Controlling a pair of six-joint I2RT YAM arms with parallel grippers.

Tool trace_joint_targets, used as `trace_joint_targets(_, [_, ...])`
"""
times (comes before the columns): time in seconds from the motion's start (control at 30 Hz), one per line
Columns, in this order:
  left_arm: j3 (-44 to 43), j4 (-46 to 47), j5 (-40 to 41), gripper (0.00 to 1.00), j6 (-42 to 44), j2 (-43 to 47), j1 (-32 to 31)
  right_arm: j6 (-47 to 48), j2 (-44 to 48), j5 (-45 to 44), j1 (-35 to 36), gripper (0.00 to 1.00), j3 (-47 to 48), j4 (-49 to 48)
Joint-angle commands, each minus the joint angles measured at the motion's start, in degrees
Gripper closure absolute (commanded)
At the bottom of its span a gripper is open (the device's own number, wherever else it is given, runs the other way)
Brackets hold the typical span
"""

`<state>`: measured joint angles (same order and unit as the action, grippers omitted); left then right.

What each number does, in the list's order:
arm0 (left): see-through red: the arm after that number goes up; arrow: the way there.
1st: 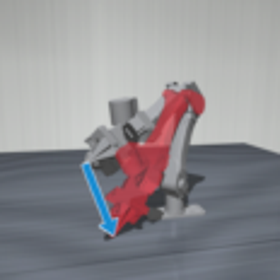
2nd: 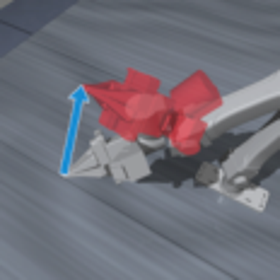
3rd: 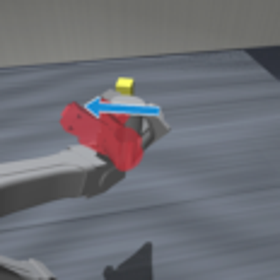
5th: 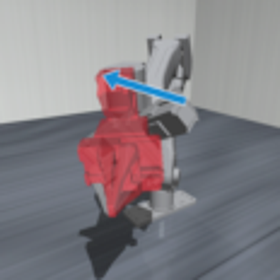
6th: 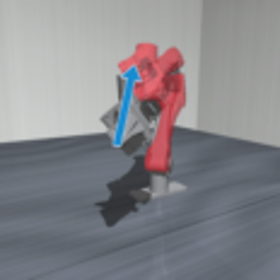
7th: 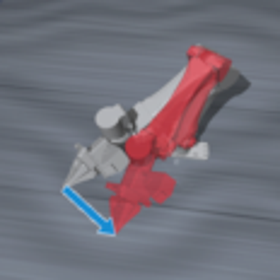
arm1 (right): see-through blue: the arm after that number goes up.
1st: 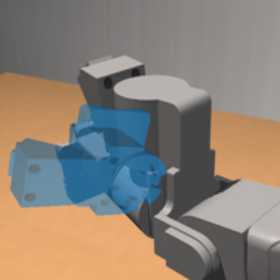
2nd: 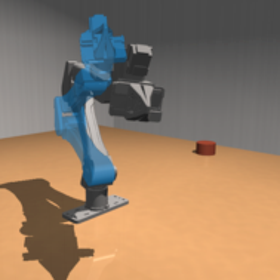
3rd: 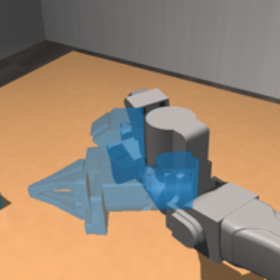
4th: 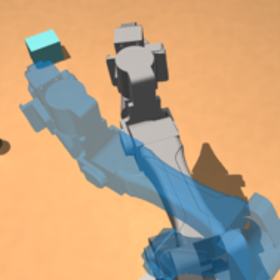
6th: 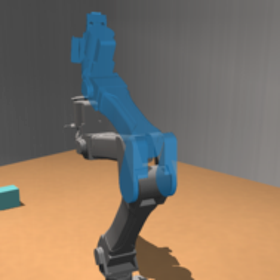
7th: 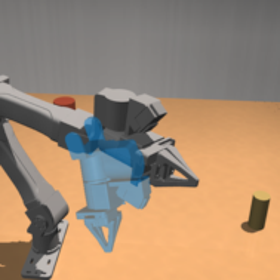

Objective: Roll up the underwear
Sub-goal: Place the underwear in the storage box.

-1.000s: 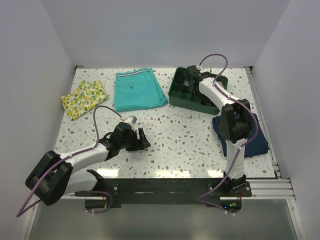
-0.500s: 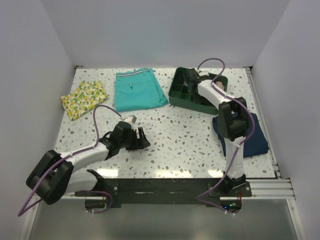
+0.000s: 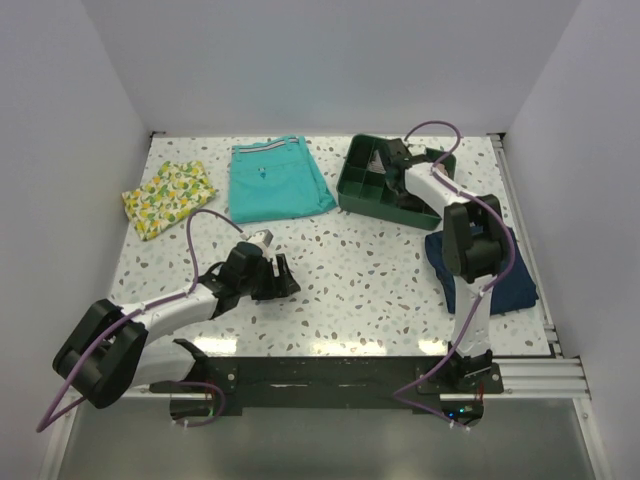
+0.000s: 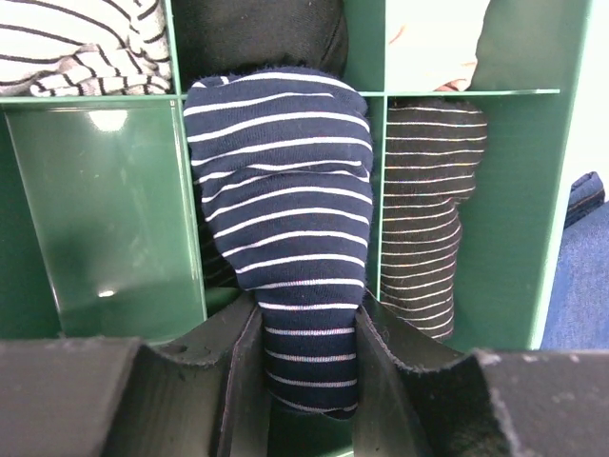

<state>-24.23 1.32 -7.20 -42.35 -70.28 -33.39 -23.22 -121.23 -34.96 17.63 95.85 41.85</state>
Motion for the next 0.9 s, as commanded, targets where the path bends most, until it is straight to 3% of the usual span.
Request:
trace_joint_targets(0.0, [-0.65,-3.78,1.75,0.26,1.57,-0.65,0.52,0.20,1.96,3.23,0.13,0.68,-0.75,-1.93])
trace_joint_targets(0.03, [-0.64,-3.96,1.84,0.26,1.48,-0.56,0.52,0.28,2.66,3.49,0.13,0.59,-1.45,-2.46])
trace_joint_targets(0.13, [-0.64,-4.05,1.75,0.26,1.48,-0.47,0.52,0.72,4.68,3.41,0.13,0.50,-1.28,-2.65])
trace_joint_targets(0.17, [-0.56,-4.05,1.75,0.26,1.57,-0.21,0.60,0.90,5.30,3.23,0.04,0.38,-1.11,-2.65])
trace_joint_targets(0.2, [-0.47,-4.05,1.75,0.26,1.57,-0.12,0.52,1.07,6.17,3.23,0.04,0.35,-0.85,-2.21])
trace_joint_targets(0.33, [-0.03,-4.22,1.93,0.26,1.57,0.49,0.52,1.95,9.25,3.58,0.13,0.28,-0.93,-2.47])
trace_joint_targets(0.47, [0.50,-4.14,1.93,0.26,1.13,1.20,0.60,2.22,12.59,3.49,0.13,0.28,-1.46,-2.64])
trace_joint_targets(0.6, [1.03,-4.13,1.93,0.26,0.78,1.81,0.52,2.57,13.92,4.11,0.04,0.51,-1.99,-5.19])
trace_joint_targets(0.63, [1.03,-4.31,1.84,0.26,0.69,1.99,0.52,2.66,13.48,3.85,0.13,0.67,-1.64,-5.19])
trace_joint_targets(0.73, [0.85,-4.66,2.10,0.26,0.69,2.52,0.60,2.31,10.93,4.37,-0.40,1.00,0.56,-5.02])
trace_joint_targets(0.87, [0.41,-5.72,2.72,0.26,0.77,4.01,0.52,1.25,6.45,5.25,-1.45,1.00,3.63,-4.58])
